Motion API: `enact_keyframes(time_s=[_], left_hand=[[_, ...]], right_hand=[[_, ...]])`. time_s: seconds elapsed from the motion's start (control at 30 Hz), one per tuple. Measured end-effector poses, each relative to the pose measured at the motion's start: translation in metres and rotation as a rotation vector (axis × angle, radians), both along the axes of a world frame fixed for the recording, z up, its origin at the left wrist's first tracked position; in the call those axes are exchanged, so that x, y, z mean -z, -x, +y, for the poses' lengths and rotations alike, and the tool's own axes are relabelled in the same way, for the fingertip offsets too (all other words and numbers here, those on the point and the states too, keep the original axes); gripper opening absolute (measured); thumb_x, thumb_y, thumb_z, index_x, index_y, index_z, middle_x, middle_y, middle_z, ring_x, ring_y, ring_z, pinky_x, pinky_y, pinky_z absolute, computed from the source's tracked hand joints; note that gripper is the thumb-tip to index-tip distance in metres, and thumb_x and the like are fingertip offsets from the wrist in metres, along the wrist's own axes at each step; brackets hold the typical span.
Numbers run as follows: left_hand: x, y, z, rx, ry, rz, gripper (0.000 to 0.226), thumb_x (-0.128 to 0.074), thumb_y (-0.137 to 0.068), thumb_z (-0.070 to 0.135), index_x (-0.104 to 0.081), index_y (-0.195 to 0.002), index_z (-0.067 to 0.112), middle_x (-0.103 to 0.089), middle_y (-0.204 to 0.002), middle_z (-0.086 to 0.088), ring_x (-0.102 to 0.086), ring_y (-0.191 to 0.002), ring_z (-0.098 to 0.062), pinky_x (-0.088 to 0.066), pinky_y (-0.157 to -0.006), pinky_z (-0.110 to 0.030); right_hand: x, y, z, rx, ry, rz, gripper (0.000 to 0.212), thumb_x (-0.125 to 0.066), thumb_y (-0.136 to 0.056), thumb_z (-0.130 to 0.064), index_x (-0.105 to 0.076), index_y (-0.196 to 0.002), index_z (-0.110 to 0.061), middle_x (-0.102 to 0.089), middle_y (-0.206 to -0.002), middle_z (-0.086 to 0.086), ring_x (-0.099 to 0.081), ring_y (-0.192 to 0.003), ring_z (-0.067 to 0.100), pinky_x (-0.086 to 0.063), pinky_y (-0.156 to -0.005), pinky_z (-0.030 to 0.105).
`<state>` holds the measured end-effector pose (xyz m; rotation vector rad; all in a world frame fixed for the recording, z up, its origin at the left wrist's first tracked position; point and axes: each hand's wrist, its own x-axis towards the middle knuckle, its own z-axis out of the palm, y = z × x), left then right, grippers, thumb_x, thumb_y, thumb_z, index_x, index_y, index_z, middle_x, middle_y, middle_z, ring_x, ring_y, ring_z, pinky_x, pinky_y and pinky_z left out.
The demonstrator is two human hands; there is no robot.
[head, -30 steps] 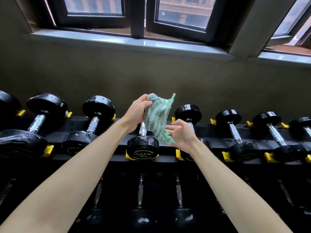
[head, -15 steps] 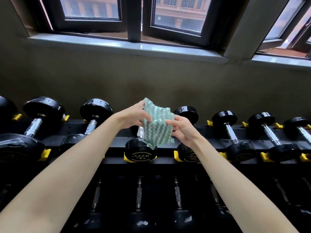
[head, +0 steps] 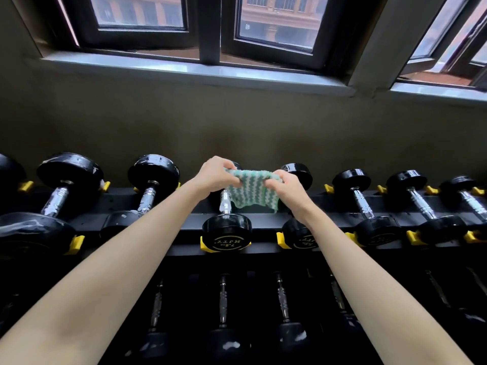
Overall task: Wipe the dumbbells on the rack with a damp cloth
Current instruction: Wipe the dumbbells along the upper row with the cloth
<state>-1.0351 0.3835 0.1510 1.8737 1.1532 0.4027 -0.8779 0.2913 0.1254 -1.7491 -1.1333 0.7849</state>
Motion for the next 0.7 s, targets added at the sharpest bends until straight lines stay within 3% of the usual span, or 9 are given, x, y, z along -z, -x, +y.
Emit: enact_keyframes(time_s=[0.1,0.13,0.2,0.27,0.33,0.4,0.47,0.57,0.7], left_hand=[[-0.002,0.002,0.005,0.015,0.176,-0.149,0.014,-0.068,-0.074,0.022,-0.058,-0.071,0.014,-0.055,-0.07,0.003,-0.049,-0.07,-0.015,-0.037,-0.057,-0.023],[-0.004,0.003,0.005,0.034,0.275,-0.224,0.005,-0.064,-0.081,0.018,-0.062,-0.079,0.014,-0.062,-0.077,0.001,-0.057,-0.071,-0.014,-0.046,-0.063,-0.026],[0.0,0.003,0.008,0.066,0.424,-0.371,0.012,-0.059,-0.088,0.014,-0.066,-0.098,0.011,-0.069,-0.09,-0.004,-0.065,-0.077,-0.016,-0.054,-0.072,-0.032],[0.005,0.001,0.01,0.119,0.504,-0.461,0.019,-0.058,-0.091,0.015,-0.065,-0.107,0.007,-0.07,-0.096,-0.007,-0.067,-0.08,-0.018,-0.056,-0.071,-0.031],[0.009,-0.003,0.013,0.157,0.544,-0.48,0.023,-0.058,-0.092,0.016,-0.063,-0.111,0.004,-0.068,-0.099,-0.01,-0.065,-0.085,-0.021,-0.055,-0.073,-0.031],[0.013,-0.009,0.017,0.182,0.568,-0.47,0.02,-0.059,-0.091,0.013,-0.062,-0.11,0.007,-0.067,-0.098,-0.008,-0.064,-0.086,-0.02,-0.054,-0.078,-0.031],[0.017,-0.015,0.023,0.184,0.579,-0.457,0.023,-0.062,-0.088,0.008,-0.061,-0.111,0.008,-0.068,-0.098,-0.006,-0.066,-0.085,-0.018,-0.054,-0.08,-0.034],[0.027,-0.026,0.035,0.051,0.513,-0.405,0.031,-0.063,-0.087,0.006,-0.053,-0.116,0.007,-0.064,-0.099,-0.006,-0.066,-0.079,-0.019,-0.059,-0.073,-0.032],[0.053,-0.03,0.057,-0.314,0.491,-0.369,0.018,-0.044,-0.095,0.004,-0.051,-0.111,0.007,-0.059,-0.103,-0.013,-0.061,-0.072,-0.018,-0.055,-0.062,-0.025]], right_hand=[[-0.004,0.004,0.002,0.093,-0.071,0.33,0.015,-0.057,-0.09,-0.015,-0.057,-0.094,0.0,-0.06,-0.089,0.014,-0.058,-0.081,0.024,-0.048,-0.074,0.035],[-0.003,0.003,0.003,0.108,-0.094,0.483,0.026,-0.057,-0.091,-0.017,-0.058,-0.103,0.006,-0.063,-0.095,0.017,-0.062,-0.084,0.028,-0.052,-0.076,0.039],[-0.002,0.005,0.003,0.059,-0.072,0.822,0.039,-0.051,-0.094,-0.03,-0.065,-0.106,0.004,-0.068,-0.104,0.019,-0.067,-0.091,0.029,-0.056,-0.081,0.039],[0.006,0.008,0.0,-0.016,0.029,1.081,0.059,-0.05,-0.086,-0.053,-0.068,-0.111,-0.002,-0.061,-0.123,0.019,-0.063,-0.108,0.029,-0.049,-0.097,0.039],[0.017,0.012,-0.004,-0.012,0.08,1.219,0.071,-0.059,-0.074,-0.061,-0.068,-0.113,-0.003,-0.058,-0.13,0.017,-0.06,-0.114,0.028,-0.045,-0.103,0.041],[0.027,0.012,-0.006,0.027,0.065,1.2,0.058,-0.057,-0.077,-0.054,-0.072,-0.108,-0.008,-0.064,-0.121,0.013,-0.065,-0.107,0.025,-0.049,-0.097,0.04],[0.029,0.009,-0.002,0.084,0.026,1.146,0.036,-0.058,-0.081,-0.035,-0.073,-0.103,-0.01,-0.068,-0.112,0.012,-0.067,-0.1,0.024,-0.052,-0.092,0.041],[0.036,-0.01,0.016,0.261,-0.08,1.13,0.02,-0.052,-0.088,-0.012,-0.065,-0.103,-0.007,-0.068,-0.103,0.011,-0.066,-0.093,0.024,-0.049,-0.092,0.04],[0.063,-0.04,0.052,0.39,0.082,0.697,0.022,-0.052,-0.093,-0.008,-0.059,-0.113,-0.006,-0.065,-0.1,0.008,-0.063,-0.088,0.022,-0.052,-0.082,0.036]])
